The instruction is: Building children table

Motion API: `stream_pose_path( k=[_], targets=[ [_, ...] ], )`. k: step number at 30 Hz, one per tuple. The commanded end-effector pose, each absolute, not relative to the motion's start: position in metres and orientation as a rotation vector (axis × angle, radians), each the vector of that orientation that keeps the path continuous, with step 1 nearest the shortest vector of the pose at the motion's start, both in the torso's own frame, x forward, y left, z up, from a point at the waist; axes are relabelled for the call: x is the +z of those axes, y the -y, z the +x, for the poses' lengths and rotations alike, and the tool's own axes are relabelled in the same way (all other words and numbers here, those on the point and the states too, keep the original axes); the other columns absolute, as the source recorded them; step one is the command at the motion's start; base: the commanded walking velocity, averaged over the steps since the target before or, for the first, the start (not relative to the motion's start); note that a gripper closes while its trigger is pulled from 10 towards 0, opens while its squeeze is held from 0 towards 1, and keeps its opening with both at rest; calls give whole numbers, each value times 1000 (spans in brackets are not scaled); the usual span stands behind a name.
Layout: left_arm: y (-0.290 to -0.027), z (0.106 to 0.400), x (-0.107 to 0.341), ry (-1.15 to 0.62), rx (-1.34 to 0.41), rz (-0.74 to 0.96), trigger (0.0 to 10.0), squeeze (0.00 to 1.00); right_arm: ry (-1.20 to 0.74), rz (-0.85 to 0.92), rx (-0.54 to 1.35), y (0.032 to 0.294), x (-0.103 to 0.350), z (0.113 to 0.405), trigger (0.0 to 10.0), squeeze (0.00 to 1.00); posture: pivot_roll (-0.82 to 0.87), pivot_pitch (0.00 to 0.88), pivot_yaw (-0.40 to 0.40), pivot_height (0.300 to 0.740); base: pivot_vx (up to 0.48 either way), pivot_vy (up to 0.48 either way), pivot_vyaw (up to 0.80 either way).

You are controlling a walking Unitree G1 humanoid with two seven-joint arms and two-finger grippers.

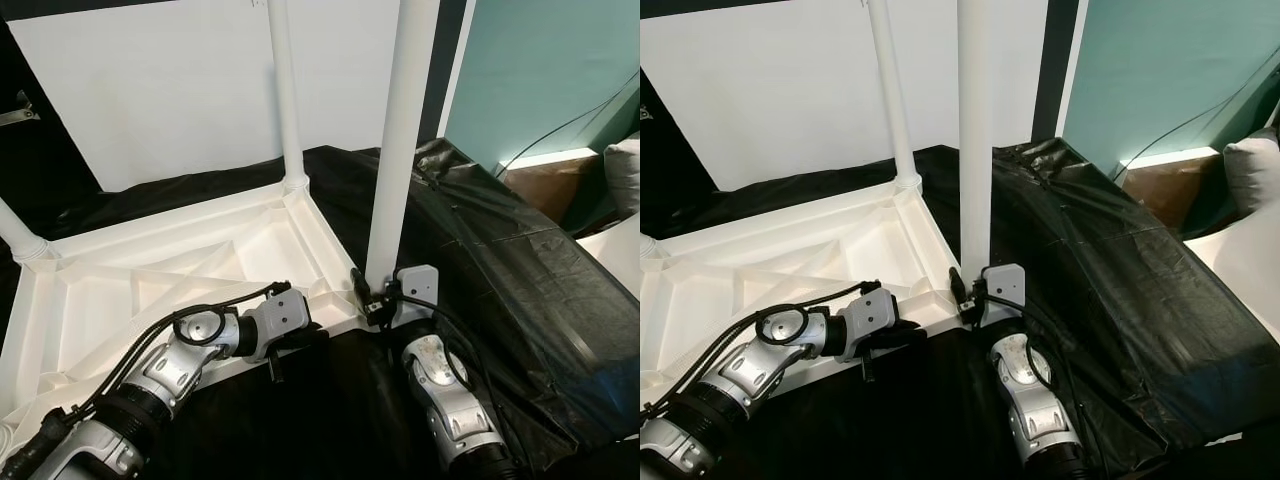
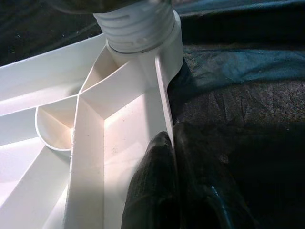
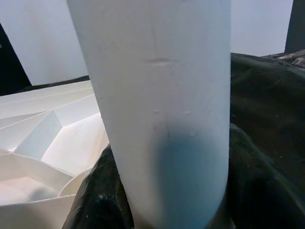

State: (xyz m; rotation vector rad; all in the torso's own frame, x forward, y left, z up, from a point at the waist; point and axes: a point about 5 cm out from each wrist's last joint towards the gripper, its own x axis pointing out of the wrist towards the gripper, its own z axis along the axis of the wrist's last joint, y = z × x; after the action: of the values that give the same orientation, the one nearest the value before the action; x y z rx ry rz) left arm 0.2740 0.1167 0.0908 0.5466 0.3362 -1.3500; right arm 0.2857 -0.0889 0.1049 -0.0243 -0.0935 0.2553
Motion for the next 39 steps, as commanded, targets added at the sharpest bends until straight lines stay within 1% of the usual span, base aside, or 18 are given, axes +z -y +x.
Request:
stream_pose_path(
  k=[1,2,3,5,6,7,8,10,11,13,19,22,23,24,25,32,38,39],
  targets=[
    [-127,224,39,-710,-1664,504,10000,0,45,-43,43,128,101,295,10000,0,-42,4,37,740,0,0,0],
    [-126,224,39,-709,-1662,504,10000,0,58,-63,62,129,103,296,10000,1000,-43,5,36,740,0,0,0],
    [-126,225,39,-708,-1661,503,10000,0,66,-84,105,132,106,299,10000,1000,-43,6,35,740,0,0,0],
    [-126,225,39,-708,-1661,503,10000,0,66,-84,105,132,106,299,10000,1000,-43,6,35,740,0,0,0],
    [-125,225,39,-708,-1661,501,10000,0,72,-102,189,136,109,303,10000,733,-51,7,38,740,0,0,0],
    [-125,225,39,-708,-1661,501,10000,0,72,-102,189,136,109,303,10000,733,-51,7,38,740,0,0,0],
    [-125,225,39,-708,-1662,499,10000,0,77,-127,318,137,114,304,10000,0,-52,7,37,740,0,0,0],
    [-123,225,40,-706,-1664,499,10000,0,59,-178,614,139,121,297,10000,0,-57,5,34,740,0,0,0],
    [-123,225,40,-706,-1664,499,10000,0,59,-178,614,139,121,297,10000,0,-57,5,34,740,0,0,0],
    [-122,225,40,-702,-1663,500,10000,0,26,-206,747,144,124,292,10000,0,-56,4,32,740,0,0,0],
    [-121,225,41,-701,-1660,498,10000,0,-15,-283,810,164,134,299,10000,0,-52,1,32,740,0,0,0],
    [-122,225,41,-702,-1659,498,10000,0,-24,-296,825,167,135,300,10000,0,-51,0,32,740,0,0,0],
    [-122,225,40,-703,-1658,499,10000,0,-37,-312,852,168,136,301,4706,0,-49,0,34,740,0,0,0],
    [-122,225,40,-703,-1658,499,10000,0,-37,-312,852,168,136,301,4706,0,-49,0,34,740,0,0,0],
    [-122,225,41,-704,-1657,501,10000,0,-49,-316,891,171,138,302,118,0,-48,0,34,740,0,0,0],
    [-124,226,42,-703,-1654,509,10000,0,-120,-327,1003,177,138,298,0,0,-47,0,41,740,0,0,0],
    [-124,226,42,-704,-1656,513,10000,0,-145,-319,1021,176,134,294,0,0,-52,0,44,740,0,0,0],
    [-124,226,42,-705,-1659,514,10000,0,-154,-268,993,173,129,293,0,0,-54,0,44,740,0,0,0]
  ],
)
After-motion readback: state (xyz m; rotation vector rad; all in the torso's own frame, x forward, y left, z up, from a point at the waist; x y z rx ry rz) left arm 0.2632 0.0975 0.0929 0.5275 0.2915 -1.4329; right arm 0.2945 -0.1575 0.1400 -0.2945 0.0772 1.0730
